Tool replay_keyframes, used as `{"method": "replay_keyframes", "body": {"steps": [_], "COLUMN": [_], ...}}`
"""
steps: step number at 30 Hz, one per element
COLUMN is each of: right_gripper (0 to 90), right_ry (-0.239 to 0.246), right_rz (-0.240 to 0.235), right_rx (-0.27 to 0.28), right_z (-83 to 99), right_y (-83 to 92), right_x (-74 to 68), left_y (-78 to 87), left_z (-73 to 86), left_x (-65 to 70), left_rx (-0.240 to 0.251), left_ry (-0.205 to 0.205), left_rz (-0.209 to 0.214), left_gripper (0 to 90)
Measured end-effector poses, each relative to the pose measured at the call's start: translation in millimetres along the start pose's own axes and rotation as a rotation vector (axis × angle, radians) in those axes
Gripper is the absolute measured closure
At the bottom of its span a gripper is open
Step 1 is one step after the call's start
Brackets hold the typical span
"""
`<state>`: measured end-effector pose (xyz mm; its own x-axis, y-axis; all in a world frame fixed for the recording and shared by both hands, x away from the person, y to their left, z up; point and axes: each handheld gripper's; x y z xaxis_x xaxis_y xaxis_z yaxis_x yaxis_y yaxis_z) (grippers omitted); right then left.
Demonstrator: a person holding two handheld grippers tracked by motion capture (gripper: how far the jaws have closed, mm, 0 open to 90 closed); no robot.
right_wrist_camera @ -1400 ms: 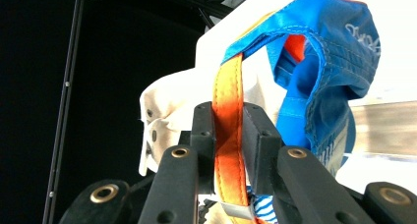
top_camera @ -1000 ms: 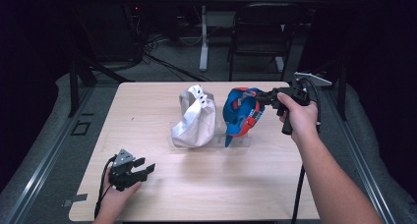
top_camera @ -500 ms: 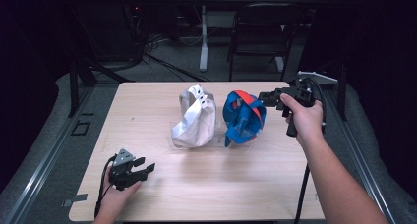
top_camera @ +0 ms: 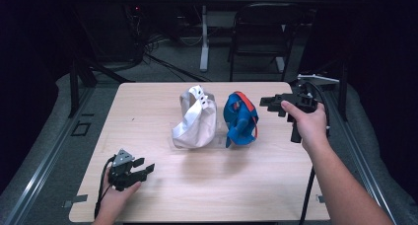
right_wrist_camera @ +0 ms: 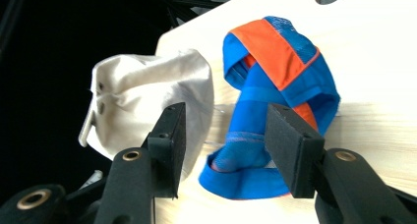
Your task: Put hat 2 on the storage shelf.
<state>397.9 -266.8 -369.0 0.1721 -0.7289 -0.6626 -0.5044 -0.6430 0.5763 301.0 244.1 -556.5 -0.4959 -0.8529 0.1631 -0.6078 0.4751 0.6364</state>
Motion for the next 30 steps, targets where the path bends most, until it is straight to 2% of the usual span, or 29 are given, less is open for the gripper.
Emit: {"method": "replay_keyframes", "body": {"steps": [2, 4, 10, 12, 16, 19, 23, 26, 27, 29, 30], "right_gripper": [50.8, 51.1, 51.1, 50.8, 50.5, 50.1, 50.1, 50.0, 50.0, 49.9, 49.9], "right_ry": [0.008, 0.037, 0.078, 0.107, 0.126, 0.146, 0.147, 0.145, 0.145, 0.146, 0.146], "right_rz": [0.004, 0.012, 0.002, 0.002, -0.005, -0.017, -0.026, -0.040, -0.040, -0.033, -0.033], "right_rx": [0.000, -0.002, 0.013, 0.015, 0.019, 0.030, 0.048, 0.067, 0.067, 0.084, 0.084], "right_z": [1.2, 6.0, 17.9, 26.8, 37.4, 53.8, 67.1, 85.7, 85.7, 100.4, 100.4], "right_y": [0.4, 2.4, 5.5, 7.6, 8.9, 11.5, 12.3, 12.3, 12.3, 11.2, 11.2], "right_x": [-0.2, -0.3, 0.3, 2.9, 7.4, 14.3, 20.9, 32.8, 32.8, 42.5, 42.5], "left_y": [-0.6, -0.4, -0.4, -0.4, -0.7, -1.0, -1.1, -1.6, -1.6, -1.9, -1.9], "left_z": [0.4, 0.4, 0.6, 0.7, 1.0, 1.2, 1.3, 1.7, 1.7, 2.0, 2.1], "left_x": [-0.4, -0.6, -0.6, -0.8, -0.8, -1.1, -0.9, -0.9, -0.9, -0.8, -1.0], "left_rx": [0.010, 0.010, 0.009, 0.007, 0.010, 0.009, 0.007, 0.004, 0.004, 0.002, 0.001], "left_ry": [0.001, 0.001, 0.000, 0.000, 0.006, 0.009, 0.009, 0.005, 0.005, 0.009, 0.008], "left_rz": [-0.001, -0.002, -0.003, -0.003, -0.003, -0.004, -0.003, -0.003, -0.003, -0.002, -0.002], "left_gripper": [48.6, 48.6, 48.6, 48.6, 48.6, 48.5, 48.5, 48.5, 48.5, 48.5, 48.5]}}
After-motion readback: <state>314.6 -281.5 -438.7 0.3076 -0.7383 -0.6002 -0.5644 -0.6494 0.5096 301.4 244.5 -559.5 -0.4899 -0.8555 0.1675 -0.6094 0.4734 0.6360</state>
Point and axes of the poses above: each handheld gripper's, and its own axes: y roughly backward along the jaws, z roughly out of its underside, x roughly to its right, and after that the axes turned 3 degrees about y, right-handed
